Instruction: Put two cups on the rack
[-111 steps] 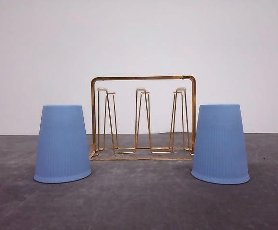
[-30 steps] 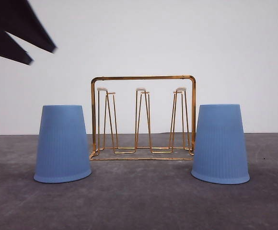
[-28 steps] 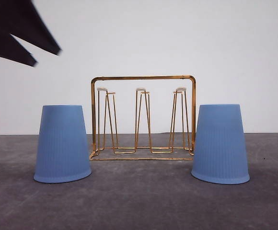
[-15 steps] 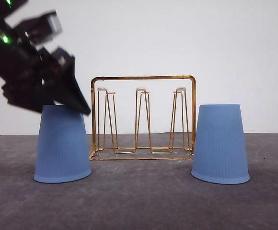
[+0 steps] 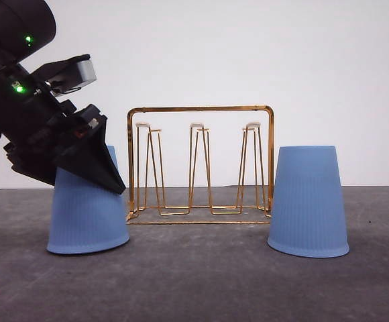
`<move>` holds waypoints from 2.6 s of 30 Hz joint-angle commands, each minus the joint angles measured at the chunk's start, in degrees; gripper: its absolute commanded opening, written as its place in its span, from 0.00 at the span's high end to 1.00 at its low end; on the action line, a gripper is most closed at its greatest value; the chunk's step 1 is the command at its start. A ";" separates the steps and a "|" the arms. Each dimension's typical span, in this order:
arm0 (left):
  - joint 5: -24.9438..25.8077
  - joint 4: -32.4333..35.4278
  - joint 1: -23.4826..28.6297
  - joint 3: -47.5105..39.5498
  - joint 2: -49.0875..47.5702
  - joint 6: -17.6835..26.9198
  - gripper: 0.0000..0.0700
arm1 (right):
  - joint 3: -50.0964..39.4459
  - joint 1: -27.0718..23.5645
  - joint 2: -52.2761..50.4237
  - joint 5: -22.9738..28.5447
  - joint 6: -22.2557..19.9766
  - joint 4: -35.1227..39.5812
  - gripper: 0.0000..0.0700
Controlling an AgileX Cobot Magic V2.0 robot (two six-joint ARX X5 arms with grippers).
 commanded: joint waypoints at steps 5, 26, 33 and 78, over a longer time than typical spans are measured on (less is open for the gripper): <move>0.23 -9.17 -0.42 6.42 -2.77 -2.10 0.61 | 0.37 0.26 0.11 0.20 0.15 0.61 0.34; -7.38 -9.41 -0.54 28.08 -1.75 -7.89 0.61 | 0.37 0.26 0.15 0.20 0.13 1.51 0.34; -7.38 -8.83 -0.86 28.08 4.54 -7.81 0.61 | 0.37 0.26 0.17 0.20 0.11 1.51 0.34; -2.63 -34.09 1.31 9.16 -17.96 -19.32 0.50 | 0.37 1.63 9.64 -6.43 1.65 3.49 0.26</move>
